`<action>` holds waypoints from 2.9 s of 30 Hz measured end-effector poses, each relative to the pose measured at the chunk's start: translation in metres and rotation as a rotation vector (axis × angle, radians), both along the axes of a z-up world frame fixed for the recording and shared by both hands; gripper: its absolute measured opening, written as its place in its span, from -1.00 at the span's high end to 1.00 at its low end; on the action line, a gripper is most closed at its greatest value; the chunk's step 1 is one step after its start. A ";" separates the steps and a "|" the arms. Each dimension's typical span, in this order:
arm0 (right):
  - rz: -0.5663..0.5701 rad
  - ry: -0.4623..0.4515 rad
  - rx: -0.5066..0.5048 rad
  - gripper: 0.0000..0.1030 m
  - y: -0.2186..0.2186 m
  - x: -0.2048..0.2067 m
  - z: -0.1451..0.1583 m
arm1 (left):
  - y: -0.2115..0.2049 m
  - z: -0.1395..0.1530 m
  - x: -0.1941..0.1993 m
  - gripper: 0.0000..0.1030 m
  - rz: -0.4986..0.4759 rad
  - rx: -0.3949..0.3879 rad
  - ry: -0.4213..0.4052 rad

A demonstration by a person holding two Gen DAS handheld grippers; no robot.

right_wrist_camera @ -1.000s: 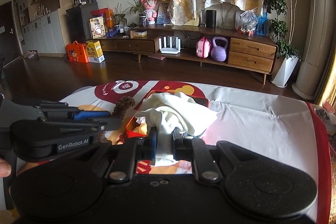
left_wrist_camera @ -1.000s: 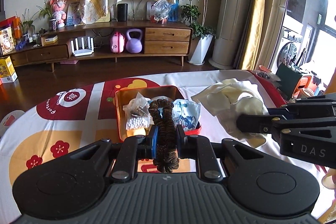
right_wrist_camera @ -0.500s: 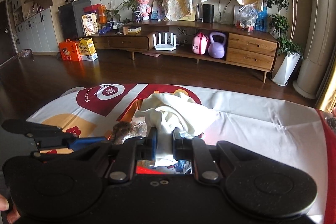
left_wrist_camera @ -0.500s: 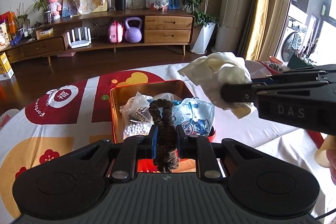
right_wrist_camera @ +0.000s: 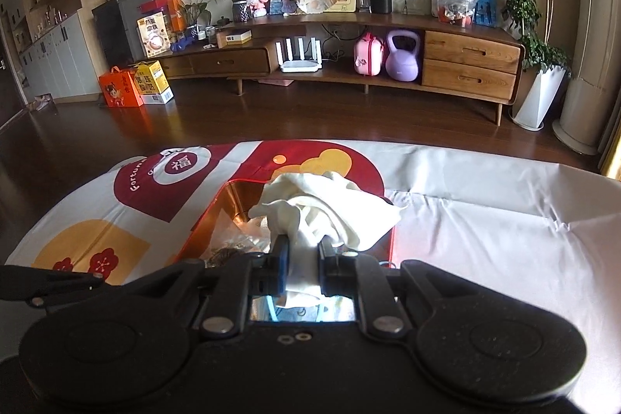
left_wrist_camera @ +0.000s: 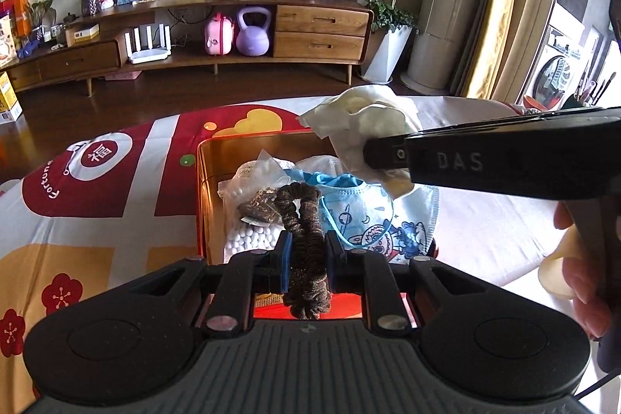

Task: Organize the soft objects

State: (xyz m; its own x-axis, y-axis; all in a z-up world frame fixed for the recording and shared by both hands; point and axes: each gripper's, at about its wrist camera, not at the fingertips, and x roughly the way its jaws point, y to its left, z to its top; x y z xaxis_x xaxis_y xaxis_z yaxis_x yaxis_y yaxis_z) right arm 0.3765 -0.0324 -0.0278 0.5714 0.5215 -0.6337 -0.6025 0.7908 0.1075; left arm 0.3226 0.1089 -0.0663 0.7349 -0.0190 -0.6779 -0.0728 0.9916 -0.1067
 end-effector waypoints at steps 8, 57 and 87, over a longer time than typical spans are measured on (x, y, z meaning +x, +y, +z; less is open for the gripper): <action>-0.015 0.040 -0.013 0.74 0.011 0.023 -0.023 | 0.001 -0.016 0.015 0.67 -0.011 0.002 0.012; -0.032 0.006 0.033 -0.02 -0.044 -0.047 0.020 | -0.012 0.009 -0.036 0.55 -0.001 -0.006 0.005; -0.016 -0.171 0.132 -0.88 -0.113 -0.173 0.039 | -0.051 0.058 -0.146 -0.53 0.027 0.106 -0.165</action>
